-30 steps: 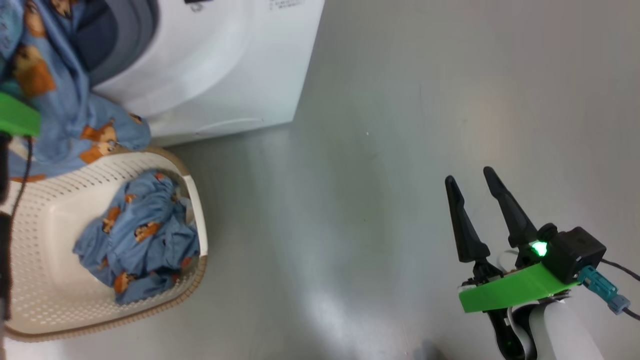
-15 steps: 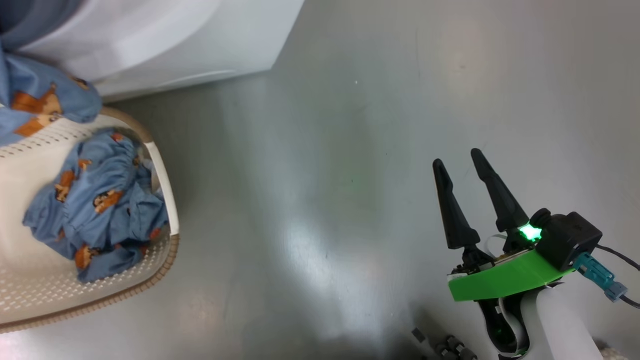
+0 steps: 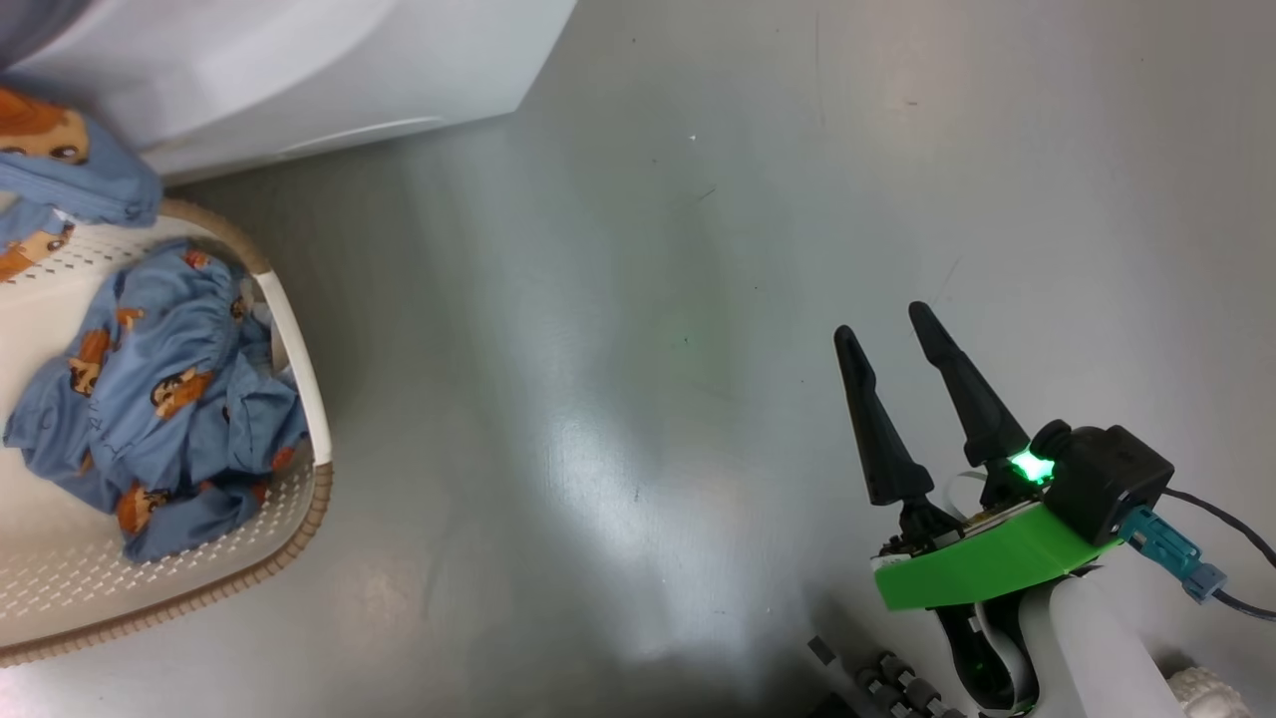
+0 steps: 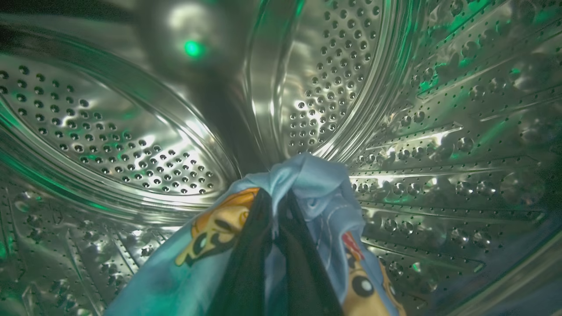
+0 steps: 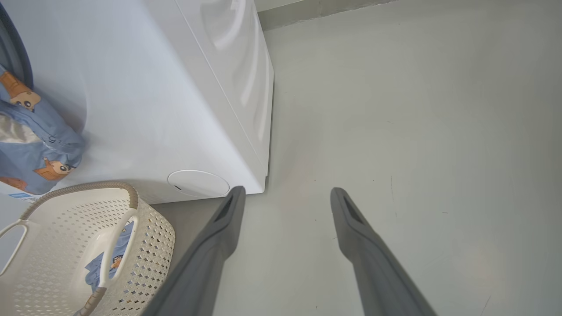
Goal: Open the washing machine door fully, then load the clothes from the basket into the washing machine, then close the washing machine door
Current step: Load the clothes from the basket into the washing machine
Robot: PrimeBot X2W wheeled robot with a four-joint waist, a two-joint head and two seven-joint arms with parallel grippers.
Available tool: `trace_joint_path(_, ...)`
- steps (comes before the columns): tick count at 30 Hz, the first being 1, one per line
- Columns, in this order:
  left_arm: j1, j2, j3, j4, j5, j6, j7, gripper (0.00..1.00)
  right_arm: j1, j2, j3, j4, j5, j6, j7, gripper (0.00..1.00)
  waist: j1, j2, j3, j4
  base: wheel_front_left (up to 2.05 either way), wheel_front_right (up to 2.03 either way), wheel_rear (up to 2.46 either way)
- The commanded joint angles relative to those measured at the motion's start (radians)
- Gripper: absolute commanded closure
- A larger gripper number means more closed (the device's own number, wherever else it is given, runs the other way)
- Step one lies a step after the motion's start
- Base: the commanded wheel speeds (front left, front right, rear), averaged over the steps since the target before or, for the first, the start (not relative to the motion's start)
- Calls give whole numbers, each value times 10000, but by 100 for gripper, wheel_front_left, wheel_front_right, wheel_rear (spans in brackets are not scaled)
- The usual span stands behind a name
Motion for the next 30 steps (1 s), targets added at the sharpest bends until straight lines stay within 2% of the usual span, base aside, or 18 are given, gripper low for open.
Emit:
trace_joint_path(1, -157, 552, 188, -347, 112, 52, -58, 100, 129, -26, 240, -187, 93, 62, -48, 0, 0, -1, 6, -16, 0, 0, 0)
trace_joint_path(6, 10, 407, 358, -426, 244, 80, -62, 100, 97, -26, 283, -100, 97, 62, -48, 0, 0, -1, -62, 8, 0, 0, 0)
trace_joint_path(7, 85, 358, 371, -438, 257, 75, -62, 60, 81, -26, 281, -73, 94, 62, -48, 0, 0, -1, -84, 32, 0, 0, 0)
trace_joint_path(8, 155, 297, 412, -466, 233, 69, -62, 0, 59, -26, 280, -50, 90, 62, -48, 0, 0, -1, -106, 60, 0, 0, 0)
trace_joint_path(23, 1814, -306, 806, -1062, -45, -8, -64, 0, -156, -26, -117, 133, -75, 62, -48, 0, 0, -1, -808, 688, 0, 0, 0)
trace_joint_path(30, 3009, -618, 1166, -1886, -30, -16, -64, 0, -112, -26, -312, 222, -147, 62, -48, 0, 0, -1, -1250, 1022, 0, 0, 0)
